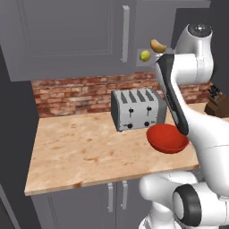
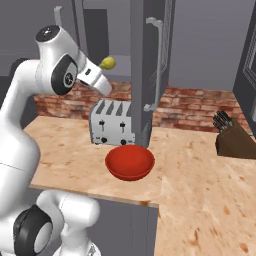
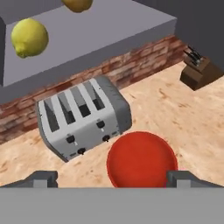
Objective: Pick the lemon from the cabinet and place it in the bowl. Then pick the bowl and place it in the sink. Then turn on the sink facuet.
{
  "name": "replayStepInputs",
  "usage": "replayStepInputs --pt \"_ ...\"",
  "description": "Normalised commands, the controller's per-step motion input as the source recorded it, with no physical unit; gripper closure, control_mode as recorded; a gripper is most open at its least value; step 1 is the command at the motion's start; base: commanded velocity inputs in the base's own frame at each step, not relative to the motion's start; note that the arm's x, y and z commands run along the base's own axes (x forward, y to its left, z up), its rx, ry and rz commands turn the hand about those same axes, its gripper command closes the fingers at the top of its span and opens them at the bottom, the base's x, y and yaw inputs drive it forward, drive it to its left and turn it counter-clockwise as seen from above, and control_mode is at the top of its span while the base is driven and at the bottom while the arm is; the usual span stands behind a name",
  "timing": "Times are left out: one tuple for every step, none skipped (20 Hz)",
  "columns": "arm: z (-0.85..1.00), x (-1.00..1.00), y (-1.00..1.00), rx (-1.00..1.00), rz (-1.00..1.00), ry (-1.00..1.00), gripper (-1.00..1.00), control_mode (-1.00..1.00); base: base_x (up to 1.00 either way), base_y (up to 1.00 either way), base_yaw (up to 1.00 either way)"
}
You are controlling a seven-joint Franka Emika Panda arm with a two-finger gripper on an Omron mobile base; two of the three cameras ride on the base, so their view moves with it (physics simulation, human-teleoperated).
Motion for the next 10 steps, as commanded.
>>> replayStepInputs --pt "0.07 0.45 -0.24 0.17 -0.22 0.00 -1.00 -1.00 0.00 0.00 0.00" --pt "0.01 0.49 0.00 0.15 -0.23 0.00 -1.00 -1.00 0.00 0.00 0.00" --pt "0.09 0.54 0.00 0.16 -0.21 0.00 -1.00 -1.00 0.00 0.00 0.00" --pt "0.06 0.53 0.00 0.16 -0.20 0.00 -1.00 -1.00 0.00 0.00 0.00" --pt "0.09 0.54 0.00 0.14 -0.20 0.00 -1.00 -1.00 0.00 0.00 0.00" --pt "0.13 0.59 0.00 0.15 -0.17 0.00 -1.00 -1.00 0.00 0.00 0.00" --pt "0.26 0.66 0.00 0.18 -0.10 0.00 -1.00 -1.00 0.00 0.00 0.00" --pt "0.30 0.79 0.00 0.21 -0.03 0.05 -1.00 -1.00 0.00 0.00 0.00" --pt "0.14 0.63 0.00 0.19 -0.05 0.00 -1.00 -1.00 0.00 0.00 0.00" --pt "0.14 0.53 -0.03 0.21 -0.04 0.00 -1.00 -1.00 0.00 0.00 0.00"
